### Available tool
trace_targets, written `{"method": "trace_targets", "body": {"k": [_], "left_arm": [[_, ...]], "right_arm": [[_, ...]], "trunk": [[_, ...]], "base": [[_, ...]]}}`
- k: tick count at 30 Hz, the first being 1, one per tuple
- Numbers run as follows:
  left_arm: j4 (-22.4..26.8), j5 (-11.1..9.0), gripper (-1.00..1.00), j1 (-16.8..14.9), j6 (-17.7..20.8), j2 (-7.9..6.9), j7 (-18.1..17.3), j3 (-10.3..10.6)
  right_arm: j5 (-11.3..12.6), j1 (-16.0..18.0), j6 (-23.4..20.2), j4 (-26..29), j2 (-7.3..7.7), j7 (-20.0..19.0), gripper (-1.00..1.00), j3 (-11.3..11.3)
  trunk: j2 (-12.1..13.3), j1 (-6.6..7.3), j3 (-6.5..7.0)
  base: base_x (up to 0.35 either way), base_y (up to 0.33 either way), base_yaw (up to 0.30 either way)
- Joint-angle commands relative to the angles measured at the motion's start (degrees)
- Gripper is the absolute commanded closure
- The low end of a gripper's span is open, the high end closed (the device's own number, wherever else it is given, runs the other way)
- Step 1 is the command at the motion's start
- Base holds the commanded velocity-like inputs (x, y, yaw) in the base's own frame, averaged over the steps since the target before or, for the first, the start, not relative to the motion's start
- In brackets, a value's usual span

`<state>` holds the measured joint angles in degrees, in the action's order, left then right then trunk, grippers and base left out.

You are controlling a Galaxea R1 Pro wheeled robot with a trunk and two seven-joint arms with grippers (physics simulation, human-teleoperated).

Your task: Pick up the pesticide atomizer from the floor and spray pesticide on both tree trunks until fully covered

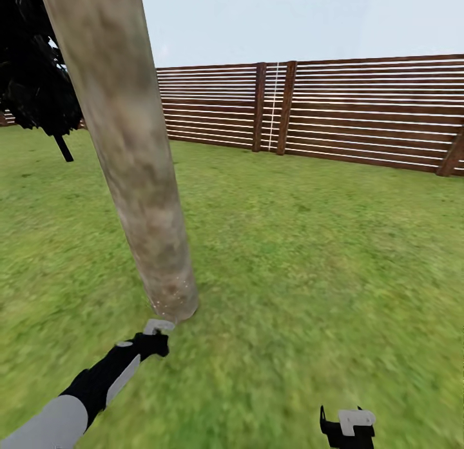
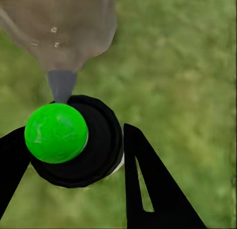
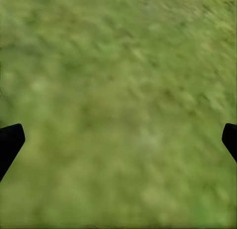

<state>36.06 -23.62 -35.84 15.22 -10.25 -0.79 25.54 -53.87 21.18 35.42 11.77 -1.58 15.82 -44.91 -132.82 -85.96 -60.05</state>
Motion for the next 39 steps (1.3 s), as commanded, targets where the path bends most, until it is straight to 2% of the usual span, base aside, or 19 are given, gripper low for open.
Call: {"method": "trace_targets", "body": {"k": [1, 3, 4, 5, 6, 8, 10, 13, 15, 18, 19, 21, 24, 31, 34, 37, 39], "left_arm": [[2.6, 0.1, 1.0, 0.0, 3.0, -0.22, 0.0, -0.1], [6.7, 0.1, 1.0, -1.0, 8.4, -0.85, 0.0, -0.5], [7.7, 0.3, 1.0, -2.1, 10.2, -1.81, 0.0, -0.7], [8.0, 0.4, 1.0, -2.5, 10.9, -3.9, 0.0, -0.8], [8.1, 0.3, 1.0, -2.6, 11.0, -5.1, -0.1, -0.8], [8.2, 0.2, 1.0, -2.5, 11.1, -6.02, -0.1, -0.8], [8.6, 0.3, 1.0, -2.2, 11.0, -5.88, 0.0, -0.5], [8.7, 0.4, 1.0, -2.5, 11.2, -4.28, 0.1, -0.4], [8.5, 0.5, 1.0, -2.7, 11.5, -3.91, 0.2, -0.4], [8.2, 0.5, 1.0, -4.2, 16.0, -5.13, 0.3, -0.8], [7.9, 0.5, 1.0, -5.4, 17.5, -6.38, 0.3, -0.8], [7.8, 0.5, 1.0, -6.0, 18.2, -7.75, 0.3, -0.9], [7.8, 0.5, 1.0, -5.9, 18.3, -8.54, 0.4, -0.8], [8.5, 0.5, 1.0, -5.7, 18.1, -6.57, 0.3, -0.4], [8.5, 0.5, 1.0, -6.9, 18.3, -7.16, 0.4, -0.9], [8.3, 0.5, 1.0, -9.2, 18.6, -8.12, 0.4, -3.5], [8.6, 0.5, 1.0, -9.4, 20.3, -7.96, 0.4, -3.9]], "right_arm": [[0.0, 0.0, 0.0, 0.0, 0.0, 0.0, -1.0, 0.0], [0.0, 0.0, 0.0, 0.0, 0.0, 0.0, -1.0, 0.0], [0.0, 0.0, 0.0, 0.0, 0.0, 0.0, -1.0, 0.0], [0.0, 0.0, 0.0, 0.0, 0.0, 0.0, -1.0, 0.0], [0.0, 0.0, 0.0, 0.0, 0.0, 0.0, -1.0, 0.0], [0.0, 0.0, 0.0, 0.0, 0.0, 0.0, -1.0, 0.0], [0.0, 0.0, 0.0, 0.0, 0.06, 0.0, -1.0, 0.0], [0.0, 0.0, 0.0, 0.0, 0.09, 0.0, -1.0, 0.0], [0.0, 0.0, 0.0, 0.0, 0.09, 0.0, -1.0, 0.0], [0.0, 0.0, 0.0, 0.0, 0.09, 0.0, -1.0, 0.0], [0.0, 0.0, 0.0, 0.0, 0.09, 0.0, -1.0, 0.0], [0.0, 0.0, 0.0, 0.0, 0.09, 0.0, -1.0, 0.0], [0.0, 0.0, 0.0, 0.0, 0.09, 0.0, -1.0, 0.0], [0.0, 0.0, 0.0, -0.1, 0.09, -0.1, -1.0, 0.0], [0.0, 0.0, 0.0, -0.1, 0.09, -0.1, -1.0, 0.0], [0.0, 0.0, 0.0, -0.1, 0.09, -0.1, -1.0, 0.0], [0.0, 0.0, 0.0, -0.1, 0.09, -0.1, -1.0, 0.0]], "trunk": [[0.0, 0.0, -0.01], [0.0, 0.0, -0.01], [0.0, 0.0, -0.01], [0.0, 0.0, -0.01], [0.0, 0.0, -0.01], [0.0, 0.0, -0.01], [0.0, 0.0, -0.01], [0.0, 0.0, -0.01], [0.0, 0.0, -0.01], [0.0, 0.0, -0.01], [0.0, 0.0, -0.01], [0.0, 0.0, -0.01], [0.0, 0.0, -0.01], [0.0, 0.0, -0.01], [0.0, 0.0, -0.01], [0.0, 0.0, -0.01], [0.0, 0.0, -0.01]], "base": [[-0.006, 0.0, 0.0], [-0.002, 0.0, 0.0], [0.0, 0.0, 0.0], [0.0, 0.0, 0.0], [0.0, 0.0, 0.0], [0.0, 0.0, 0.0], [-0.11, 0.0, 0.0], [-0.185, 0.0, 0.0], [-0.023, 0.0, 0.0], [-0.005, 0.0, 0.0], [0.0, 0.0, 0.0], [0.0, 0.0, 0.0], [0.0, 0.0, 0.0], [-0.118, 0.0, 0.0], [-0.01, 0.0, 0.0], [-0.001, 0.0, 0.0], [0.0, 0.0, 0.0]]}}
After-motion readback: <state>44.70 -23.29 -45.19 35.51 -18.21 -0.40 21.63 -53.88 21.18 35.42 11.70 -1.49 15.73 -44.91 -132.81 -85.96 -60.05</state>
